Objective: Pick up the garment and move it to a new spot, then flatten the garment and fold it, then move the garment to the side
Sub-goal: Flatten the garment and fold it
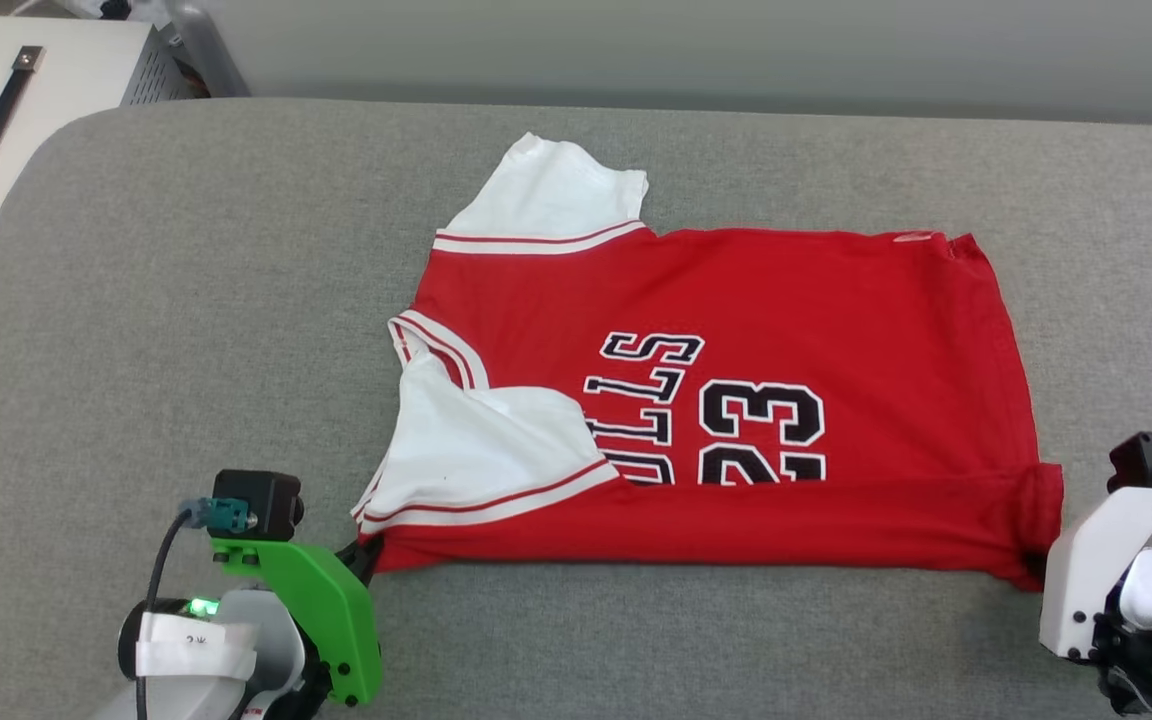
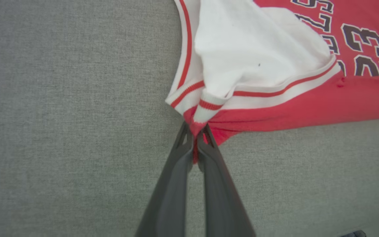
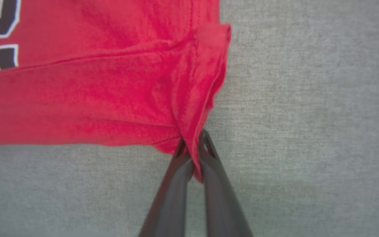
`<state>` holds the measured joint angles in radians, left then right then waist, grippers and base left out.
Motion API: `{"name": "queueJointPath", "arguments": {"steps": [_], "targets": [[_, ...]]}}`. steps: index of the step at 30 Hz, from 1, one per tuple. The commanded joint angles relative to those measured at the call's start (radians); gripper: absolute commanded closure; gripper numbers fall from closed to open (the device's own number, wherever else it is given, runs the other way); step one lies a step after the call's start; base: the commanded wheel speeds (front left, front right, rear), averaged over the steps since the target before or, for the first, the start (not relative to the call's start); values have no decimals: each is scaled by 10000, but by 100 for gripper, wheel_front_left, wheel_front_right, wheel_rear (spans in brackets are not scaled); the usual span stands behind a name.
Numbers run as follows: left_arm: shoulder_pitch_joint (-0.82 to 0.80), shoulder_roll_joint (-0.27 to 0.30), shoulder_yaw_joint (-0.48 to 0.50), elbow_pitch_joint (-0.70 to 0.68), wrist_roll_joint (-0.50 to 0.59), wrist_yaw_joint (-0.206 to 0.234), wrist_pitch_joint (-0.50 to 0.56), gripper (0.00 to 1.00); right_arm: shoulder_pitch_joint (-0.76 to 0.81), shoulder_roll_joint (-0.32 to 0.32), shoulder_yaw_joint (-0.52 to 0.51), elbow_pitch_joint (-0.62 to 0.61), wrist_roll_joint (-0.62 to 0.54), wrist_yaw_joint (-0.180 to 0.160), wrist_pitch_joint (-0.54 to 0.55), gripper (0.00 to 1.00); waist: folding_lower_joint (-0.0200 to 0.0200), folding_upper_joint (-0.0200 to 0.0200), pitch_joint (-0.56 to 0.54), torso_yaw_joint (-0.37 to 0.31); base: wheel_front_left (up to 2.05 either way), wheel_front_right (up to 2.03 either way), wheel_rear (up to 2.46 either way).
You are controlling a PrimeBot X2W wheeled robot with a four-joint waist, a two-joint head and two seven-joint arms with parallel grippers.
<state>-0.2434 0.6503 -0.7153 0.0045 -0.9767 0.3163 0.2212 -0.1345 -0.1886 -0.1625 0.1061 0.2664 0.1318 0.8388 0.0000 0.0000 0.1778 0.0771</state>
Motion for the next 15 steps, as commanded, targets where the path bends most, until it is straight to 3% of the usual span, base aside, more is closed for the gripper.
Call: {"name": "queueJointPath", "arguments": {"steps": [1,15], "targets": [[224,66,-24,115,-31,-17,30,100,292,-137,-97,-74,135,-11,122,100,0,0,-333,-56,0,0,0],[1505,531,-451,-346,-185,196,260,100,2154,-155,-732,-1773,783,-11,1259,100,0,0,-1139,26,0,0,0]]}}
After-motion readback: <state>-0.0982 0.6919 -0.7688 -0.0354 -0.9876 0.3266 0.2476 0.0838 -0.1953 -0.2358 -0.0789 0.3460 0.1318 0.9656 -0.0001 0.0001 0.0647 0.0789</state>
